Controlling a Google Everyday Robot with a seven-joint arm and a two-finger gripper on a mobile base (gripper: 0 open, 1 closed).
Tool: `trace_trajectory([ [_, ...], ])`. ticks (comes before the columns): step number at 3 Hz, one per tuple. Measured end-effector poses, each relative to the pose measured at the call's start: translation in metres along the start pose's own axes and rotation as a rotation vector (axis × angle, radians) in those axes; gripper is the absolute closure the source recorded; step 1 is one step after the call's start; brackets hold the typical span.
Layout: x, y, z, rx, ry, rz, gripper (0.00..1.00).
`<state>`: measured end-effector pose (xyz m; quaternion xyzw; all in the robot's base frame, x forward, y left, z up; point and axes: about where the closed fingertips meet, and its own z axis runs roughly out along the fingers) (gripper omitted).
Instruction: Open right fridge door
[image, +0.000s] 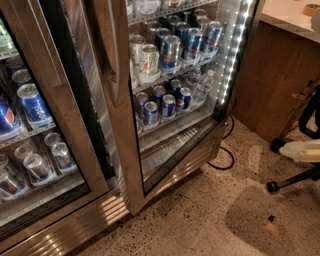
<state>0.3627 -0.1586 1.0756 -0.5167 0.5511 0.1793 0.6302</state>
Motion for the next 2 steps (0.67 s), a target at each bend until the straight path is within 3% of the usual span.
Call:
trace_trajectory([
  [1, -0.003, -0.001, 0.003, -0.002, -0.034, 0.002, 0.00],
  [2, -0.010, -0.017, 0.040, -0.048, -0.163, 0.031, 0.00],
])
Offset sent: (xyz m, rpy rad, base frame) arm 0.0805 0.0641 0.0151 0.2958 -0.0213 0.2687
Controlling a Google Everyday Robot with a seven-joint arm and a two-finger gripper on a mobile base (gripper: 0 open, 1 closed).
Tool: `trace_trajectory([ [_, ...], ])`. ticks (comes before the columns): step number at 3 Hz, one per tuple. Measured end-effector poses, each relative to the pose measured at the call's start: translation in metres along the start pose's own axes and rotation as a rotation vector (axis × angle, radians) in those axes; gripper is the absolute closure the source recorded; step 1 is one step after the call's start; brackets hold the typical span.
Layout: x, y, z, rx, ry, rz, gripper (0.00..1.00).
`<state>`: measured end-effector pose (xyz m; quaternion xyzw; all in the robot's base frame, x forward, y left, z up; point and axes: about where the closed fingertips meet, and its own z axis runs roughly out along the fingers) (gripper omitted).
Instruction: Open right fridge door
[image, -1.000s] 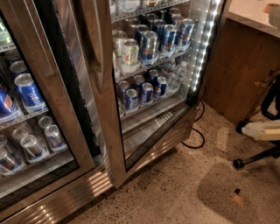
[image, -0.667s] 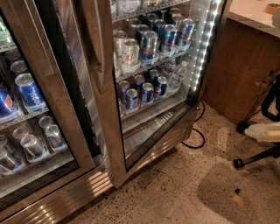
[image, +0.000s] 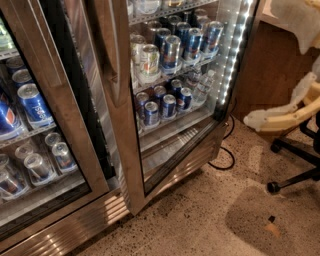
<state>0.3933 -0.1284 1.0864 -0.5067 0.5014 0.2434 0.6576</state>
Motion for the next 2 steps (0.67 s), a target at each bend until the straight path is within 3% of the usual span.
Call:
trace_trajectory([
  [1, 0.005, -0.017, 0.052, -0.096, -0.135, 0.063, 0.10],
  [2, 0.008, -0.022, 0.068, -0.128, -0.165, 0.088, 0.14],
])
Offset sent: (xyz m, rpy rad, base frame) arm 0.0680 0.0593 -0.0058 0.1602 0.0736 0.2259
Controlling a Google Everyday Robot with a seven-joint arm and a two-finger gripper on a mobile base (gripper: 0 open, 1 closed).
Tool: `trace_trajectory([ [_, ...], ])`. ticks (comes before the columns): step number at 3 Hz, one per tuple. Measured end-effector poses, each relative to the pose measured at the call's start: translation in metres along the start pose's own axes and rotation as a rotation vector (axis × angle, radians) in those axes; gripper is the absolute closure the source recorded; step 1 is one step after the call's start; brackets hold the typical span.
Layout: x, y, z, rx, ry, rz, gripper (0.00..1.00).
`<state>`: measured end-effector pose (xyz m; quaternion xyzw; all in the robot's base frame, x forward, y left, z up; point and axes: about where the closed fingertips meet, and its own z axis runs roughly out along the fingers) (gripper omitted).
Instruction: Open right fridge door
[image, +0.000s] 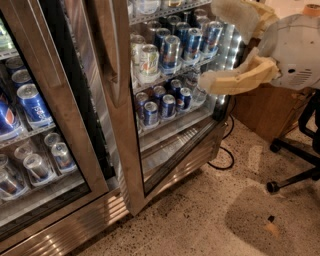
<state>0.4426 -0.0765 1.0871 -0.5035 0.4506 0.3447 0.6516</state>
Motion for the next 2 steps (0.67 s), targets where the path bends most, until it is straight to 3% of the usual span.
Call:
trace_trajectory([
  [2, 0.008, 0.005, 0.032, -0.095, -0.022, 0.049, 0.16],
])
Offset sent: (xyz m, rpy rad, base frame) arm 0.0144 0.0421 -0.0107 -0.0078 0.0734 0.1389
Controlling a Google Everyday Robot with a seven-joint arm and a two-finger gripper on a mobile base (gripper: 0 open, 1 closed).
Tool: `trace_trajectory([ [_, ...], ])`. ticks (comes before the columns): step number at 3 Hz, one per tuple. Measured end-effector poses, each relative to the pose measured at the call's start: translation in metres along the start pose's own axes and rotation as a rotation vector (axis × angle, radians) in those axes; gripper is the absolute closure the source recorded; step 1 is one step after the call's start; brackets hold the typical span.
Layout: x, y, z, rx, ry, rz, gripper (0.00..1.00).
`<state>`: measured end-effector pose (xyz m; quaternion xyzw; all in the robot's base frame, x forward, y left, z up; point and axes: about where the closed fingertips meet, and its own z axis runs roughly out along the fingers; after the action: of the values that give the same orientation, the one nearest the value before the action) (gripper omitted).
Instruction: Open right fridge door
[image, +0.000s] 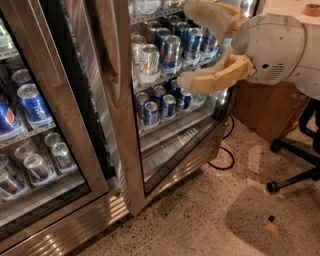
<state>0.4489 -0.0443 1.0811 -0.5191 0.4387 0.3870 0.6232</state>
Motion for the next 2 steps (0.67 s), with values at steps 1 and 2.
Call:
trace_trajectory([
  [1, -0.008, -0.003, 0.020, -0.043, 0.007, 0.002, 0.19],
  [2, -0.015, 0.001, 0.042, -0.092, 0.024, 0.015, 0.24],
])
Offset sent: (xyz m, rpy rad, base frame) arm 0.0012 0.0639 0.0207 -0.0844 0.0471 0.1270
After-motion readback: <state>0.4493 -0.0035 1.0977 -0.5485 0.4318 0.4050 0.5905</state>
